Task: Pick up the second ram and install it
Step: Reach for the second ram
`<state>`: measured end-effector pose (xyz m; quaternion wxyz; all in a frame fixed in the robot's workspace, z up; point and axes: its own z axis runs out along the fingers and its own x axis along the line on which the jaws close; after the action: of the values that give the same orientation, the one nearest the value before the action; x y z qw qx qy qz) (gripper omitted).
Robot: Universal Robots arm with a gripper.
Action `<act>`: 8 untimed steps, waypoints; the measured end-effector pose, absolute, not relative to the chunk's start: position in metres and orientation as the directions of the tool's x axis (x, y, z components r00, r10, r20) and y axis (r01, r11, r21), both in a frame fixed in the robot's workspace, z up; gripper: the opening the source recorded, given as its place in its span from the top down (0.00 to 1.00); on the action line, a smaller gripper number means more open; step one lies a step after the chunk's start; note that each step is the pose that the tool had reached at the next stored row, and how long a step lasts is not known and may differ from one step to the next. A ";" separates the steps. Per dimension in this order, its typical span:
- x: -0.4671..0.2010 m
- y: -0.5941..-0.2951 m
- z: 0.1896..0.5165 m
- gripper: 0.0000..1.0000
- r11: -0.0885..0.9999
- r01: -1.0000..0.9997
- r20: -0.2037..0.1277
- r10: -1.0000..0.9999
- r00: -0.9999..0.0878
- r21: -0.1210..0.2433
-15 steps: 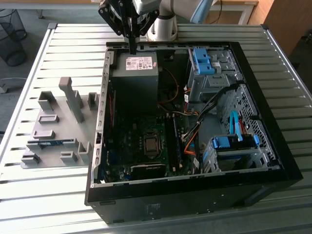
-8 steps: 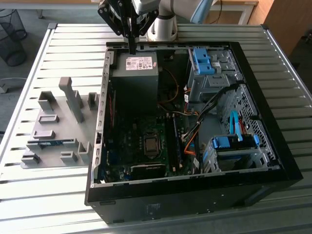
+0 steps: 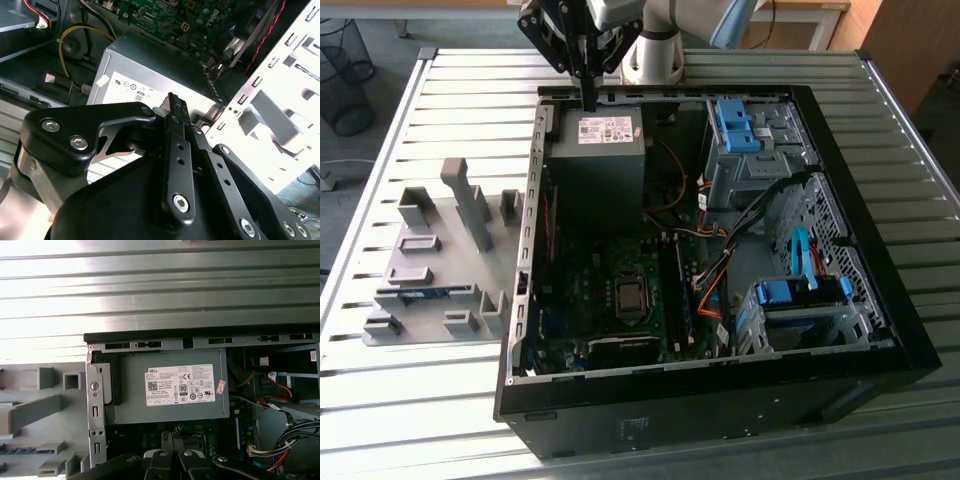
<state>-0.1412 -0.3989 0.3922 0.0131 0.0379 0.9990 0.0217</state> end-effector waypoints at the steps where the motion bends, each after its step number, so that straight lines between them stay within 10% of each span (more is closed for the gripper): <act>1: -0.142 -0.399 0.392 0.90 0.996 0.075 -0.024 0.076 -0.997 0.044; 8: -0.146 -0.399 0.392 0.90 0.996 0.075 -0.024 0.076 -0.997 0.044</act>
<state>-0.1456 -0.3989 0.3922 0.0131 0.0379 0.9990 0.0217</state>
